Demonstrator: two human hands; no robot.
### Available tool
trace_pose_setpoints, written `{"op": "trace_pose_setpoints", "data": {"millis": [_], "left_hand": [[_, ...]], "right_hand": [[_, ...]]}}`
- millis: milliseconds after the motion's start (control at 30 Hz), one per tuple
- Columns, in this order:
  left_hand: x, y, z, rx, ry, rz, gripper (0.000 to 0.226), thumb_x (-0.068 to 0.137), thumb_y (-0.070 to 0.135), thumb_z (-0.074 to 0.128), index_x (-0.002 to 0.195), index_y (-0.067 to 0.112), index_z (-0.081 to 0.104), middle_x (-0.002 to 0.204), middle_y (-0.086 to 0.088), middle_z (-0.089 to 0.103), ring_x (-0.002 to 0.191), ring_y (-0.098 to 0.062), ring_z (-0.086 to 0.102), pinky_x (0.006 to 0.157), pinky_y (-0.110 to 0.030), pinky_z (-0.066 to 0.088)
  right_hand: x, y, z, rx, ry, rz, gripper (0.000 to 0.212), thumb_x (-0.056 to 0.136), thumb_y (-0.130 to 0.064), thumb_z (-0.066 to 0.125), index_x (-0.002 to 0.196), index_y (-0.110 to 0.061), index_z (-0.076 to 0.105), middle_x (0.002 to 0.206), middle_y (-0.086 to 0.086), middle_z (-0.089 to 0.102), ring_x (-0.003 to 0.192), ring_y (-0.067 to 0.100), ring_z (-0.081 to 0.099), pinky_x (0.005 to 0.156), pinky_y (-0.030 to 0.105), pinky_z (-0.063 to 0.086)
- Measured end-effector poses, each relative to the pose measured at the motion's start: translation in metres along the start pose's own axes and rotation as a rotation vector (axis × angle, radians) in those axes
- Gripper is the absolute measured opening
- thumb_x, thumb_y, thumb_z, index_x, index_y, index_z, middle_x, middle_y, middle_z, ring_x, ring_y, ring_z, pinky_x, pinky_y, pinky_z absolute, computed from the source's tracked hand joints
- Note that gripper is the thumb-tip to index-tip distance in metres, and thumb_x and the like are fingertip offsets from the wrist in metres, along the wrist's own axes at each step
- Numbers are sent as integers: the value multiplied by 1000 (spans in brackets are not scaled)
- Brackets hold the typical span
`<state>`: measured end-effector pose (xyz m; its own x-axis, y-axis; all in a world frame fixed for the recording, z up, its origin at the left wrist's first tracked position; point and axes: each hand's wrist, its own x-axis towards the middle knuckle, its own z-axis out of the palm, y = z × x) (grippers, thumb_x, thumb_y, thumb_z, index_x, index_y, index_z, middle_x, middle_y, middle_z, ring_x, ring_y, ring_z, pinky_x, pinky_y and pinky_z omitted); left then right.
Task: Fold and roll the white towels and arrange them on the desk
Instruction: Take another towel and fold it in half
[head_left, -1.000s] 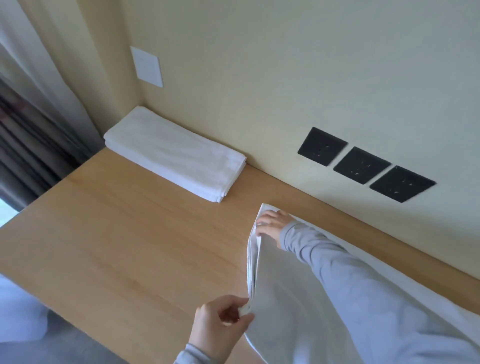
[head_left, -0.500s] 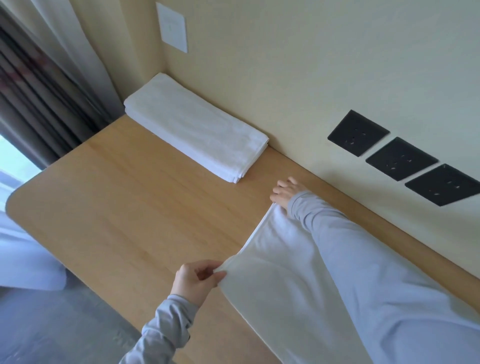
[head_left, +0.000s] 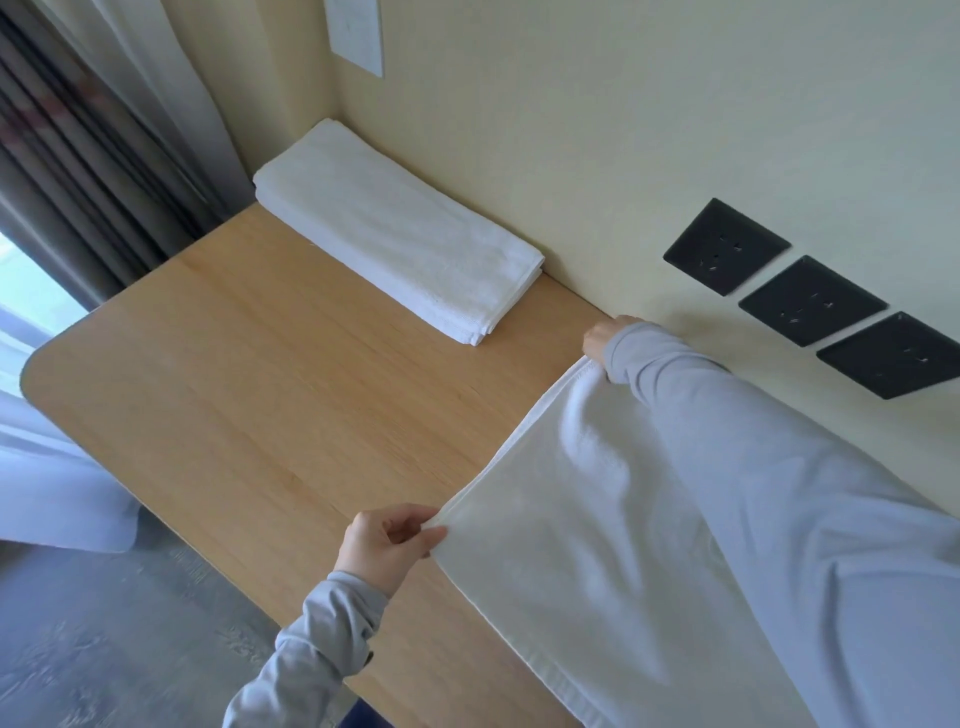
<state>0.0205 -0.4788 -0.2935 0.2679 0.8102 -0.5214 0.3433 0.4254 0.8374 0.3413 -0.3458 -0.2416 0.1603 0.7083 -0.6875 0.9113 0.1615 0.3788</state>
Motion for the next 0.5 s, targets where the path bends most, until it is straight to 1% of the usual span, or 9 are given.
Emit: {"op": "trace_pose_setpoints", "data": {"millis": [33,67,167,233,267,333,367,433,500], "left_hand": [[-1,0,0,3,1,-1,24,77,1,73,76,25,74,73,-4,74,65,-15,67,67,-25,55],[-1,0,-1,6,-3,1,24,77,1,73,76,25,75,74,-4,74,66,-16,67,68,-26,55],[-1,-1,-3,16,-15,12,25,77,2,72,76,26,75,74,-2,74,67,-16,67,69,-26,56],[-1,-3,-5,42,-10,17,24,78,2,72,75,26,74,72,-1,74,63,-13,66,67,-23,55],[-2,-6,-5,59,3,20,24,78,3,72,74,27,74,70,1,73,61,-10,65,65,-20,54],[-5,-9,-7,96,38,37,20,79,6,72,75,26,74,67,4,73,57,-7,64,63,-15,52],[-5,-10,-6,116,59,55,18,79,8,72,75,25,74,66,5,72,57,-6,64,62,-13,51],[-2,-8,-5,143,114,97,17,78,9,72,76,26,73,65,5,71,60,-8,65,64,-12,49],[3,-2,-5,142,172,116,15,78,9,72,79,23,73,68,2,71,68,-17,67,69,-19,49]], "right_hand": [[-1,3,0,18,21,-14,9,91,-5,46,86,-13,48,70,2,40,84,27,42,64,30,35],[-5,6,-3,32,27,-27,10,90,-5,46,86,-14,46,66,2,34,81,25,40,56,28,31],[-15,8,-8,-13,-38,-14,14,82,1,48,77,-12,46,73,2,42,59,18,39,49,23,28],[-24,13,-9,-56,-34,-1,10,82,-2,53,79,-11,50,83,3,52,63,17,46,54,24,36],[-27,18,-8,-80,-6,-11,5,83,-7,56,86,-10,54,92,4,57,72,21,53,61,25,42],[-37,34,-8,-59,91,0,20,86,-19,59,103,-10,58,107,6,59,91,27,59,76,29,47],[-42,43,-6,-35,139,10,24,86,-24,59,105,-10,58,109,6,59,94,28,58,80,30,48],[-51,57,-3,-5,210,16,25,87,-29,59,103,-10,59,108,5,60,93,27,58,82,33,49],[-60,66,1,23,249,41,27,87,-33,59,102,-11,61,107,5,59,90,26,58,82,35,50]]}}
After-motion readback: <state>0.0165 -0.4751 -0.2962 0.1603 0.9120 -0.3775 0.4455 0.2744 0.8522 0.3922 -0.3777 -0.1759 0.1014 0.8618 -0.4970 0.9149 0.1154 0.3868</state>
